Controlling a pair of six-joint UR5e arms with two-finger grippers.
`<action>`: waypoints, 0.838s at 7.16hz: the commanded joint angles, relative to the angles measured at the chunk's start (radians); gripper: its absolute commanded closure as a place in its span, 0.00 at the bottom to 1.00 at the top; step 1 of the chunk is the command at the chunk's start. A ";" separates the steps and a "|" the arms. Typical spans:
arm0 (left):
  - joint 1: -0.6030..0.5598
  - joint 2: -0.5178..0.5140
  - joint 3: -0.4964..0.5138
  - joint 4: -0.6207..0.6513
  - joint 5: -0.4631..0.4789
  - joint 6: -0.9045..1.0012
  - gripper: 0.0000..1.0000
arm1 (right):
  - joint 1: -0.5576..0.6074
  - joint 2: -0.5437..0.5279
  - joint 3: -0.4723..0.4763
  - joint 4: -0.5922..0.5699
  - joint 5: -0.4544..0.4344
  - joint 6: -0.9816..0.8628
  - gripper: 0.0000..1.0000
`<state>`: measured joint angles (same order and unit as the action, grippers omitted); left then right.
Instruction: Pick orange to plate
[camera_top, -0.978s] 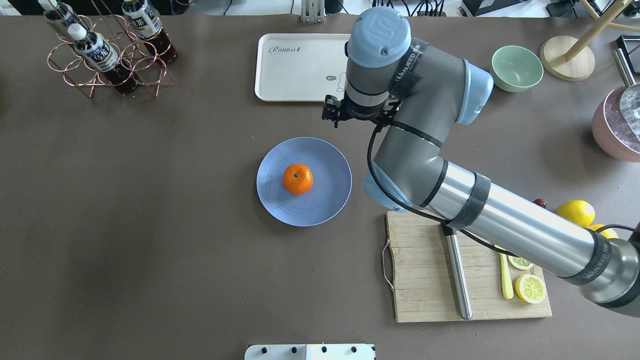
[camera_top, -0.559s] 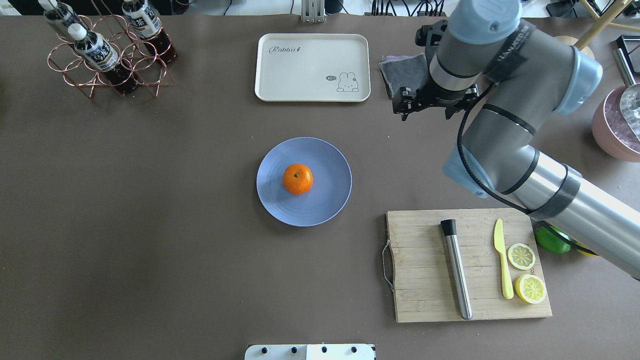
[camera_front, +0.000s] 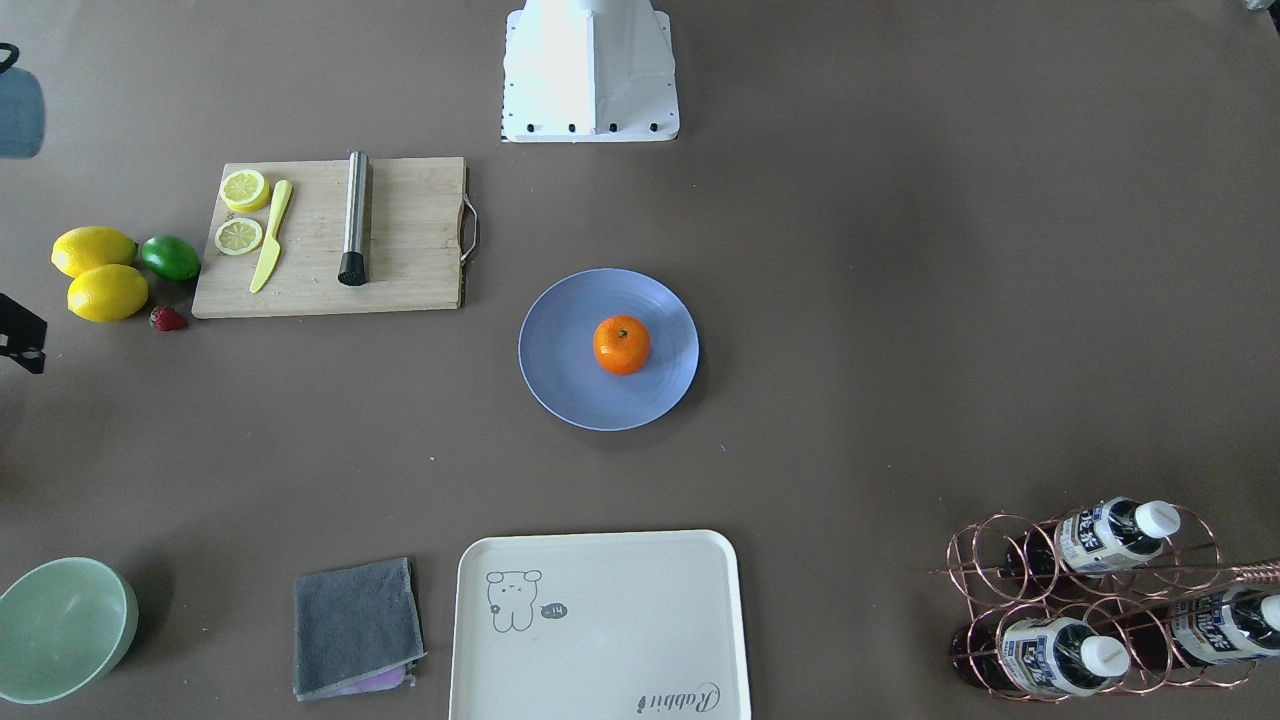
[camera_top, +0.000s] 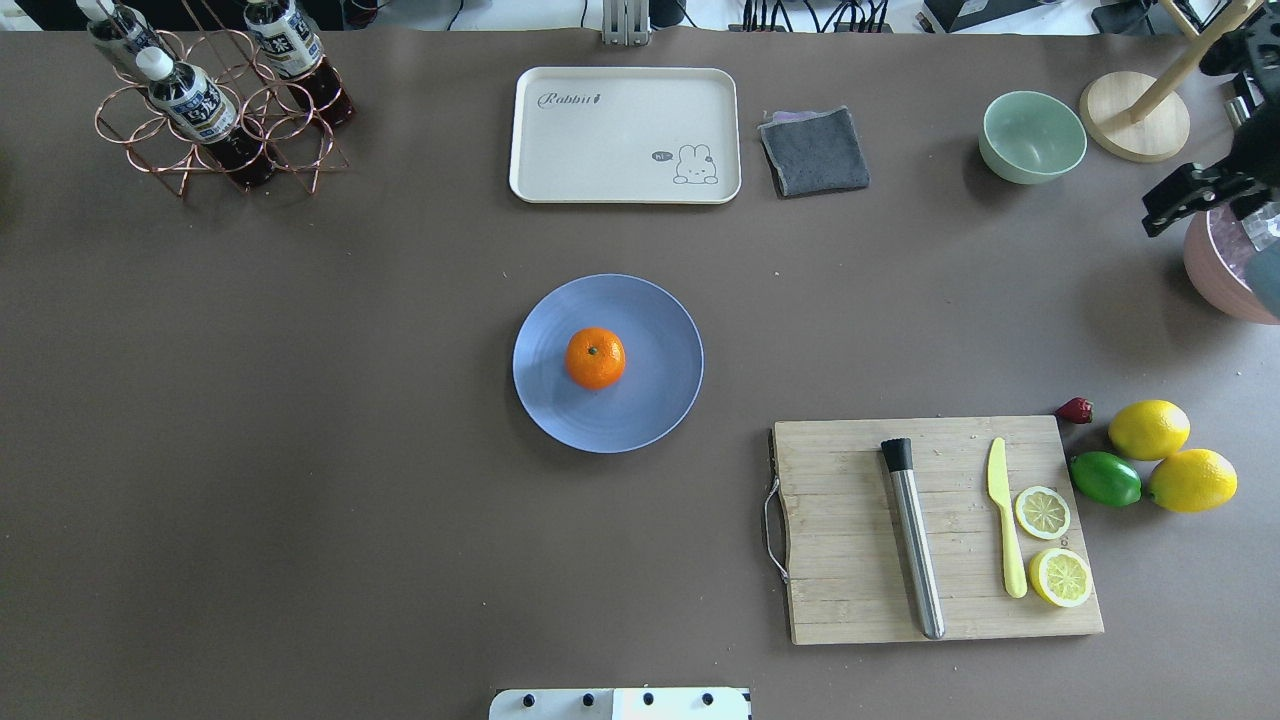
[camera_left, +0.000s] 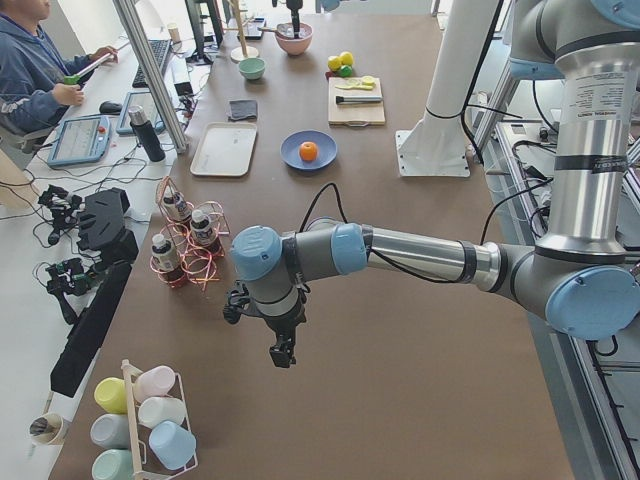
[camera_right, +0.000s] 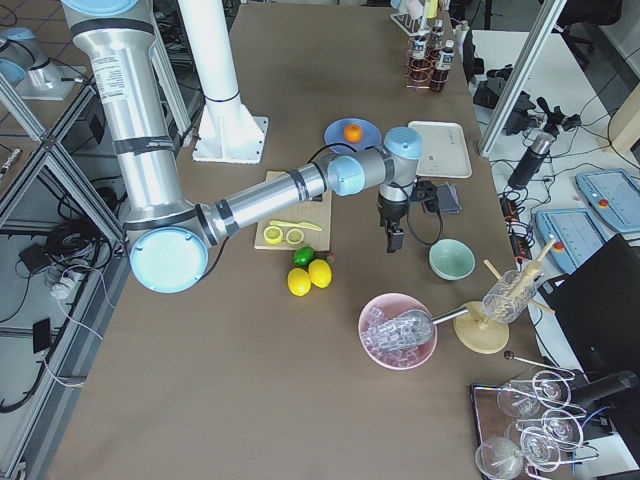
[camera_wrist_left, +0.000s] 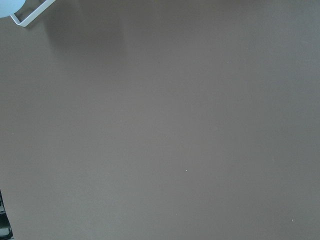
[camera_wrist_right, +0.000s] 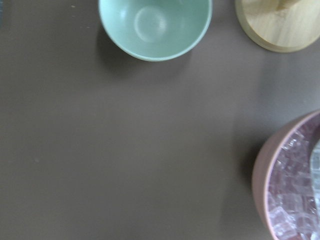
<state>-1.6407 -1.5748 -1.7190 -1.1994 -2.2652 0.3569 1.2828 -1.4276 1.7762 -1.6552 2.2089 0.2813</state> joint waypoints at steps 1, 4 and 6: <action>-0.001 -0.001 -0.001 -0.002 -0.001 0.001 0.02 | 0.168 -0.138 -0.004 0.002 0.029 -0.074 0.00; -0.001 -0.002 -0.005 -0.002 -0.002 0.001 0.02 | 0.254 -0.220 -0.004 0.002 0.009 -0.269 0.00; -0.001 -0.002 -0.011 -0.002 -0.004 0.001 0.02 | 0.259 -0.223 0.000 0.000 -0.011 -0.278 0.00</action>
<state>-1.6413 -1.5769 -1.7252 -1.2011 -2.2675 0.3574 1.5354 -1.6448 1.7745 -1.6548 2.2049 0.0153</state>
